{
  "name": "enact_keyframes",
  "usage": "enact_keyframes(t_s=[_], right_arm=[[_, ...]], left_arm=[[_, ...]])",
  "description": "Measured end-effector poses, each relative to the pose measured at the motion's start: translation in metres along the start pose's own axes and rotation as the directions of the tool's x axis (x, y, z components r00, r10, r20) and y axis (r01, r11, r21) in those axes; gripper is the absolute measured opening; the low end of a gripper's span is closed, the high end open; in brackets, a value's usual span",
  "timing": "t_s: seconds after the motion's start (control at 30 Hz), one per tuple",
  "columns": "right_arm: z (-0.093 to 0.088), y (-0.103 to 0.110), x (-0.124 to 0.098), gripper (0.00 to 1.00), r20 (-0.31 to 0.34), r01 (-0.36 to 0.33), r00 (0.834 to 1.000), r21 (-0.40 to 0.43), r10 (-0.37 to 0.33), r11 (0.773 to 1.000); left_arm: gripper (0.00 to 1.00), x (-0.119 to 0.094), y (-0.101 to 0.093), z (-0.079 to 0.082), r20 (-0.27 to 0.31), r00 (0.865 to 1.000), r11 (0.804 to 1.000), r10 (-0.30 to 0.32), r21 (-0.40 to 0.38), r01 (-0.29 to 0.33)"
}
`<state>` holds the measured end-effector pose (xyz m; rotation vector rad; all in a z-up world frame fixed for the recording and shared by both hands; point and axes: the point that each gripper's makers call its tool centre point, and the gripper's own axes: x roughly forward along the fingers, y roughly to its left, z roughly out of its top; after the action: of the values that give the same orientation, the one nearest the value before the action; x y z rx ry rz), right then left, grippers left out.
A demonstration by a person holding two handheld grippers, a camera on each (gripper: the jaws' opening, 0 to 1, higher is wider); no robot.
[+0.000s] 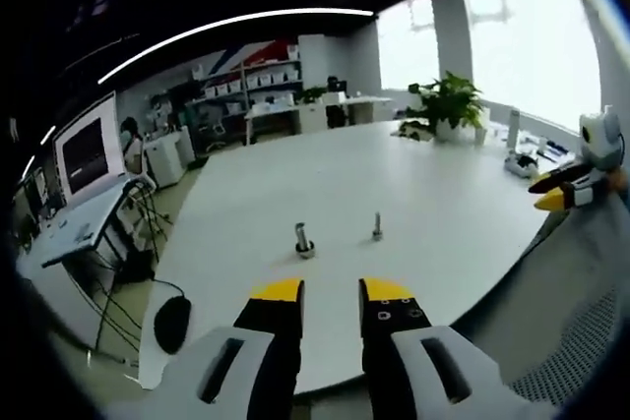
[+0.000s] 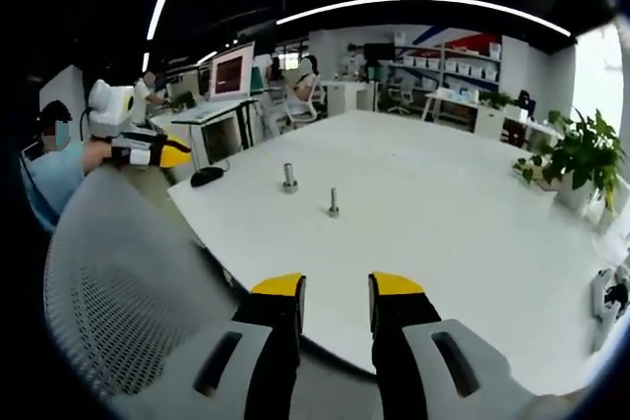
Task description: Place the washer onto the threaded stud by aligning its center hole with the stud, sliding it down to the base, and recovering from edge contact or off-axis alignment until the washer reaches the visible bottom stop.
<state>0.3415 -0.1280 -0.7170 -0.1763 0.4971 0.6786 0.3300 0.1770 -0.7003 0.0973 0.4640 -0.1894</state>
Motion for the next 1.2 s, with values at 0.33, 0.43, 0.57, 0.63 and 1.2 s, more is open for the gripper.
enact_keyframes(t_s=[0.33,0.43,0.57,0.63,1.2], right_arm=[[0.018,-0.009,-0.003,0.26,0.111,0.057,0.992,0.016,-0.059,0.998],[0.023,-0.007,-0.002,0.26,0.114,0.073,0.991,0.019,-0.075,0.997],[0.030,-0.004,-0.001,0.26,0.137,0.087,0.987,0.010,-0.088,0.996],[0.030,-0.004,0.000,0.26,0.130,0.093,0.987,0.009,-0.094,0.996],[0.025,0.002,-0.001,0.24,0.120,0.067,0.990,0.018,-0.069,0.998]], left_arm=[[0.19,0.004,-0.004,0.000,0.003,0.999,0.999,-0.045,-0.001,0.045],[0.19,0.008,-0.001,-0.001,-0.010,0.998,0.998,-0.057,0.016,0.057],[0.19,0.012,0.005,0.000,-0.019,0.998,0.998,-0.065,0.018,0.065],[0.19,0.011,0.008,-0.002,-0.023,0.998,0.998,-0.061,0.010,0.062],[0.17,0.007,0.005,-0.008,-0.035,0.997,0.998,-0.062,0.001,0.062]])
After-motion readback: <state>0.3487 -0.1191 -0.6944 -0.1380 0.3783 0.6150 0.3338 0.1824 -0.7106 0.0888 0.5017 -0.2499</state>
